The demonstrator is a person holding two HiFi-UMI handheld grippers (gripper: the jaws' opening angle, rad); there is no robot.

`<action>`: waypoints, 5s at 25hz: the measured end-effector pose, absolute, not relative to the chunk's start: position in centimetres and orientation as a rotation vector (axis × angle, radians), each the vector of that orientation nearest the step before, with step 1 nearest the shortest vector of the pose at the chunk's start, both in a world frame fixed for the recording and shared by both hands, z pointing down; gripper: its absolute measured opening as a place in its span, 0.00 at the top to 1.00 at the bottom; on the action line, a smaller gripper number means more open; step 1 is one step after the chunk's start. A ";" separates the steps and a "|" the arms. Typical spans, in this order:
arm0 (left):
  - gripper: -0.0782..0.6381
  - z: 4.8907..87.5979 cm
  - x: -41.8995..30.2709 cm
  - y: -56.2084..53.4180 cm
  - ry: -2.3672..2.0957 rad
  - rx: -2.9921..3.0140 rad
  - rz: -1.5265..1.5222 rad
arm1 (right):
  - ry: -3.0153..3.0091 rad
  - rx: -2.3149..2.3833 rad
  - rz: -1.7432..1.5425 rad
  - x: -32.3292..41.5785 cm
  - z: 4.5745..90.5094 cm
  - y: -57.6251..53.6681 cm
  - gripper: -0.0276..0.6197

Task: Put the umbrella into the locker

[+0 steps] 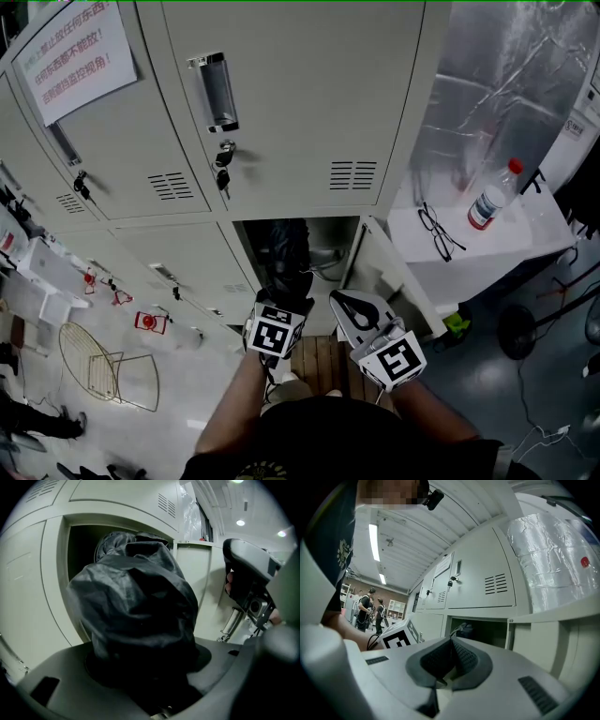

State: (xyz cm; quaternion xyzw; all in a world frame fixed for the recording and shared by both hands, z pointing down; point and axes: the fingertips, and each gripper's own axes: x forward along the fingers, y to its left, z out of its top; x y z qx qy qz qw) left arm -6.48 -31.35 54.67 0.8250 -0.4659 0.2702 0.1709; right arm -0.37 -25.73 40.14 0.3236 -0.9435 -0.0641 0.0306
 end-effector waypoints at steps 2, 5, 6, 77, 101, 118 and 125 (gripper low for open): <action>0.47 54.9 -6.5 -31.8 -1.312 2.351 0.769 | -2.903 0.998 -0.203 -0.7 40.3 -26.1 0.91; 0.47 54.9 -6.8 -33.1 -1.302 2.355 0.775 | -2.891 1.006 -0.206 -1.2 40.4 -27.2 0.91; 0.47 55.0 -6.8 -33.6 -1.299 2.355 0.774 | -2.890 1.006 -0.205 -1.4 40.4 -27.4 0.91; 0.39 52.8 -10.2 -48.9 -1.727 2.195 0.592 | -2.869 0.959 -0.173 -1.0 41.7 -26.9 0.91; 0.34 51.9 -9.7 -49.0 -1.702 2.230 0.568 | -2.869 0.918 -0.166 -1.4 41.9 -25.8 0.91; 0.28 47.0 -9.2 -49.7 -1.741 2.339 0.432 | -2.880 0.913 -0.133 -1.5 42.2 -25.6 0.91; 0.28 46.6 -8.3 -48.4 -1.763 2.392 0.485 | -2.883 0.909 -0.123 -1.5 42.3 -25.7 0.91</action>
